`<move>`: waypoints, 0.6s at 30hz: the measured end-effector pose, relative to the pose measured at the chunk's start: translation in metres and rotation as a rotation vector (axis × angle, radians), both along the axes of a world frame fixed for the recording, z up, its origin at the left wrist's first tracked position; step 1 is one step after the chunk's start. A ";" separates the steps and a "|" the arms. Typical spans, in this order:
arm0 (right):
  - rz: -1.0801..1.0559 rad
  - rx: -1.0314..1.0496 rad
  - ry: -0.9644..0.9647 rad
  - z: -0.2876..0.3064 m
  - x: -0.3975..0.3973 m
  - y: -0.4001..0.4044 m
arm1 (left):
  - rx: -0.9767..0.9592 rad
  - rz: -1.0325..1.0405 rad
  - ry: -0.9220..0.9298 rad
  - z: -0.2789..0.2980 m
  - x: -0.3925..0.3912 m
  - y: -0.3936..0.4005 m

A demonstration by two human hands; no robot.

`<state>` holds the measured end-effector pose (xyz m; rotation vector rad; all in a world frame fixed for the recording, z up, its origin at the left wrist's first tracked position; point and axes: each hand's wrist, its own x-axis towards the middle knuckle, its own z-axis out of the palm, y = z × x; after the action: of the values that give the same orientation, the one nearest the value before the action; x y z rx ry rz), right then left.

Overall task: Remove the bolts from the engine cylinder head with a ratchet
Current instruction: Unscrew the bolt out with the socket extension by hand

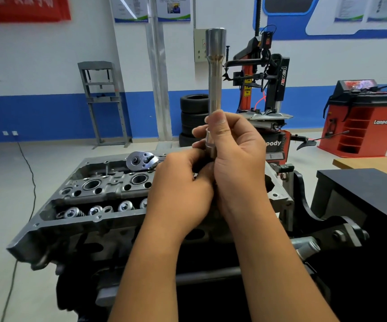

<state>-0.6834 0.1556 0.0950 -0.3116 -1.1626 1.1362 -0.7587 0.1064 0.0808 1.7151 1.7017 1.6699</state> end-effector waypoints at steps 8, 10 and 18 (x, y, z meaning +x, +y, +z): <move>-0.010 0.024 0.005 0.002 0.003 -0.006 | 0.061 0.146 -0.002 -0.003 0.004 0.001; -0.039 0.041 -0.005 0.000 0.002 -0.006 | 0.049 0.116 0.008 -0.002 0.003 0.001; -0.119 0.026 0.001 -0.001 0.000 -0.002 | -0.038 0.005 0.063 0.000 0.000 0.000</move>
<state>-0.6835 0.1531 0.0943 -0.3553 -1.1429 1.0165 -0.7583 0.1064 0.0807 1.7653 1.7548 1.5913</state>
